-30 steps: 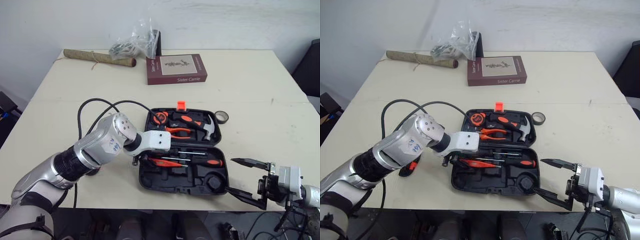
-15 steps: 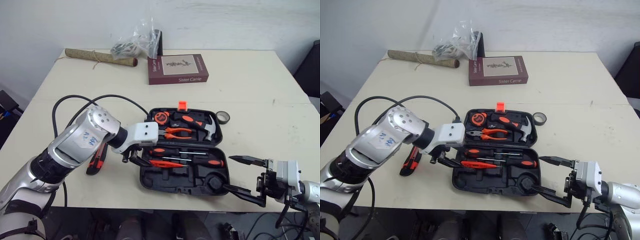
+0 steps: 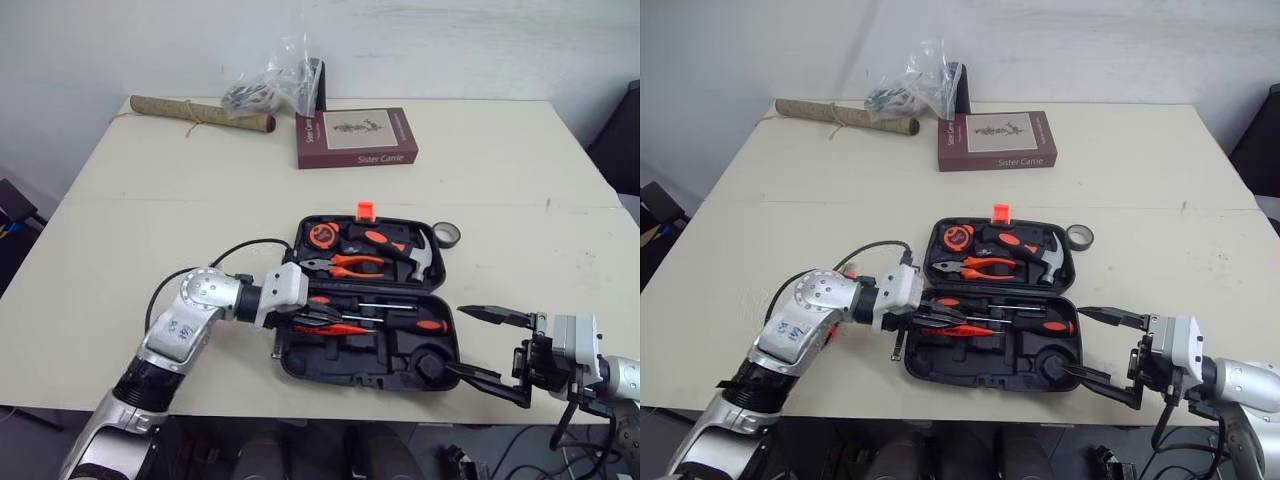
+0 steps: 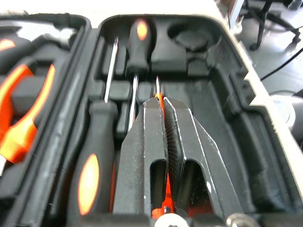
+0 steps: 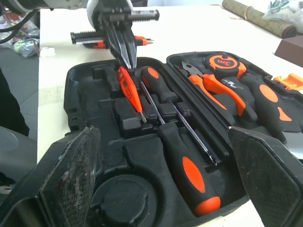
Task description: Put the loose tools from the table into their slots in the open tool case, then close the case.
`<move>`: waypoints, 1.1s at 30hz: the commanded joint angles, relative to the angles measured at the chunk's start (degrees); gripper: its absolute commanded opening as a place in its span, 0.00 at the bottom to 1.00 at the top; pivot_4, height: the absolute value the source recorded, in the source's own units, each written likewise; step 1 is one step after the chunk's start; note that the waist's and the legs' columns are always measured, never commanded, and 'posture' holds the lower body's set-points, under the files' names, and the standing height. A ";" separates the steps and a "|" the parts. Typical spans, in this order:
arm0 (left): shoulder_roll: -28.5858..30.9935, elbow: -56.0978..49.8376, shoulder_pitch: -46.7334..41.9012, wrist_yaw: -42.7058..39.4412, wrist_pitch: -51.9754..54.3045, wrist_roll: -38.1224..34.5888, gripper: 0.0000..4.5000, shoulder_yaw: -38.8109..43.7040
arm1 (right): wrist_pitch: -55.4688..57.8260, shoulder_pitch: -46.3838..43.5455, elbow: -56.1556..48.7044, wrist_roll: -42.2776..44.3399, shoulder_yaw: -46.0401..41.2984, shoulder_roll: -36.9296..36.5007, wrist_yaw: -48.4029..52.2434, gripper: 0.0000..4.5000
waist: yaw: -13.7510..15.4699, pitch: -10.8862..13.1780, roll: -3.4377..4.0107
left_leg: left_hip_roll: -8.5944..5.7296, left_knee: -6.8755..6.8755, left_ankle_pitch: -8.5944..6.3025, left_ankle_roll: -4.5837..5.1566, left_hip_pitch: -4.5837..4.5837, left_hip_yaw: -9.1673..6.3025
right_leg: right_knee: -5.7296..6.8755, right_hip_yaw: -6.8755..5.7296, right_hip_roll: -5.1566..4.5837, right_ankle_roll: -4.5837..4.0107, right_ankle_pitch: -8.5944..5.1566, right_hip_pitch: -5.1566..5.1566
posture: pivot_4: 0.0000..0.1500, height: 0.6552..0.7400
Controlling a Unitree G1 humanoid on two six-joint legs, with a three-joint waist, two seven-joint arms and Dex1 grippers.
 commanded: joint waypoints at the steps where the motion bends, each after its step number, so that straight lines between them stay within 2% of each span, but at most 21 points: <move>1: -0.31 0.92 0.41 0.86 -2.73 2.89 0.02 -2.05 | 0.36 -0.01 -1.63 0.49 -0.88 -0.42 -0.46 1.00 | 0.00 0.00 0.00 | 0.00 0.00 0.00 0.00 -0.01 0.01 | 0.00 0.00 0.00 0.00 0.00 0.00 | 1.00 1.00; 11: 0.27 4.61 -0.49 2.19 -0.25 6.50 0.02 -4.36 | 0.96 -0.22 -1.98 0.34 -1.60 -0.92 -1.41 1.00 | -0.02 -0.01 0.00 | 0.01 -0.02 -0.02 0.01 0.06 0.01 | -0.01 0.00 0.00 0.00 0.00 0.06 | 1.00 1.00; 17: 0.99 3.32 -0.42 1.02 2.84 7.26 0.02 -6.69 | 1.36 0.31 -2.91 0.49 -1.48 -0.77 -1.98 1.00 | -0.08 -0.02 0.02 | 0.06 -0.14 -0.14 0.02 0.59 0.00 | -0.26 -0.02 0.02 0.00 0.00 0.61 | 1.00 1.00; 23: 2.21 3.98 -1.71 2.16 5.78 11.57 0.02 -9.91 | 1.65 0.59 -2.74 0.54 -1.93 -0.87 -2.46 1.00 | -0.07 -0.05 0.02 | 0.08 -0.14 -0.24 0.09 0.62 0.02 | -0.47 -0.02 0.02 0.03 0.02 0.74 | 1.00 1.00; 28: 1.74 3.47 -2.28 1.60 4.41 10.68 0.02 -10.05 | 1.87 0.50 -2.64 0.50 -2.11 -0.91 -2.81 1.00 | -0.06 -0.15 0.06 | 0.08 -0.13 -0.25 0.11 0.64 0.02 | -0.49 -0.02 0.01 0.05 0.03 0.78 | 1.00 1.00; 33: -0.74 1.24 -0.88 1.60 -3.79 3.48 0.02 -2.66 | 0.96 0.60 -1.31 0.24 -4.12 -0.89 -3.33 1.00 | -0.05 -0.13 0.07 | 0.08 -0.13 -0.27 0.13 0.61 0.02 | -0.51 -0.02 0.00 0.05 0.03 0.76 | 1.00 1.00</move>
